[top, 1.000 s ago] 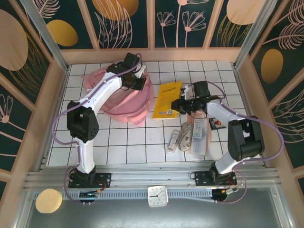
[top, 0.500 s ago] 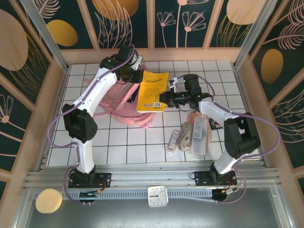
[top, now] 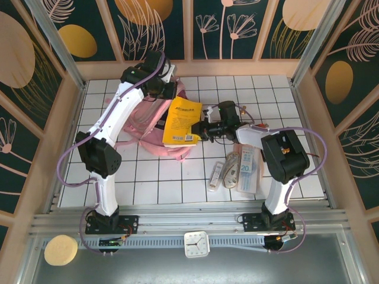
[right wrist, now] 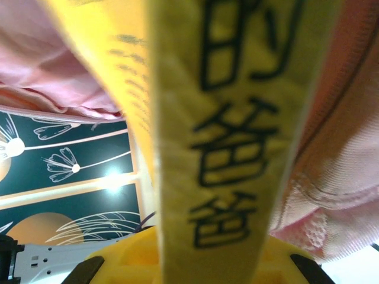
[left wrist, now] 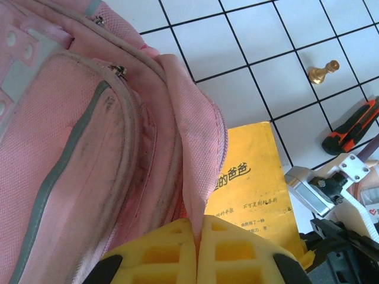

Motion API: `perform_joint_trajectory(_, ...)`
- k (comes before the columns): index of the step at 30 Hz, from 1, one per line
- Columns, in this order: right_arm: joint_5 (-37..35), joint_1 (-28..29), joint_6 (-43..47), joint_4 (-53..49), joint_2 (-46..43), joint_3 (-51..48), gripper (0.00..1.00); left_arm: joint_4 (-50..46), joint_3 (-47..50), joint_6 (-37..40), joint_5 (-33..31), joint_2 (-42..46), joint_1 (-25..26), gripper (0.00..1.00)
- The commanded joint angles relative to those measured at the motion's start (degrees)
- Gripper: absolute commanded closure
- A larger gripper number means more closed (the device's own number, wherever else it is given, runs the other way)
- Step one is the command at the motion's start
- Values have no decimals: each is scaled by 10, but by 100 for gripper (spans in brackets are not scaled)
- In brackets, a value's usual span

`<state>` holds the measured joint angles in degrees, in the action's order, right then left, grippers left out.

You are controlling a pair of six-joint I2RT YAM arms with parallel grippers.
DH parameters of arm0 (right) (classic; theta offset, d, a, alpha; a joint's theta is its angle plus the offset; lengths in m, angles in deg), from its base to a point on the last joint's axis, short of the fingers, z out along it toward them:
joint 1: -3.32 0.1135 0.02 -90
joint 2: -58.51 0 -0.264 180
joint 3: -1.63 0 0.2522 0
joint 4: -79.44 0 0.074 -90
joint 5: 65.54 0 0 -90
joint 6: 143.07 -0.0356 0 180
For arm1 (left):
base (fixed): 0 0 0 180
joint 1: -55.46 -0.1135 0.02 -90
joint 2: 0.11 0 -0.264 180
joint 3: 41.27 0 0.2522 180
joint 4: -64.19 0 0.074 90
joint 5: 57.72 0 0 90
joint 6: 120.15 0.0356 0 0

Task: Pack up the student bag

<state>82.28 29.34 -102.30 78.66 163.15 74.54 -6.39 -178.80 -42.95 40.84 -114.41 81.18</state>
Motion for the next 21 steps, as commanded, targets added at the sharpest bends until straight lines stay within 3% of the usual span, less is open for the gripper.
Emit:
perform_joint_trajectory(1, -2, 3, 37, -25, -6, 14, 100, 14, -34, -17, 7, 30, -1, 100)
perform_joint_trajectory(4, -10, 4, 31, -33, 0, 32, 100, 12, -33, -18, 4, 31, -1, 100)
perform_joint_trajectory(11, 8, 18, -21, 50, 32, 119, 100, 40, 2, -26, 75, 38, -1, 100)
perform_joint_trajectory(21, -17, 32, -53, 64, 191, 277, 100, 51, 4, -35, 115, 41, -1, 100)
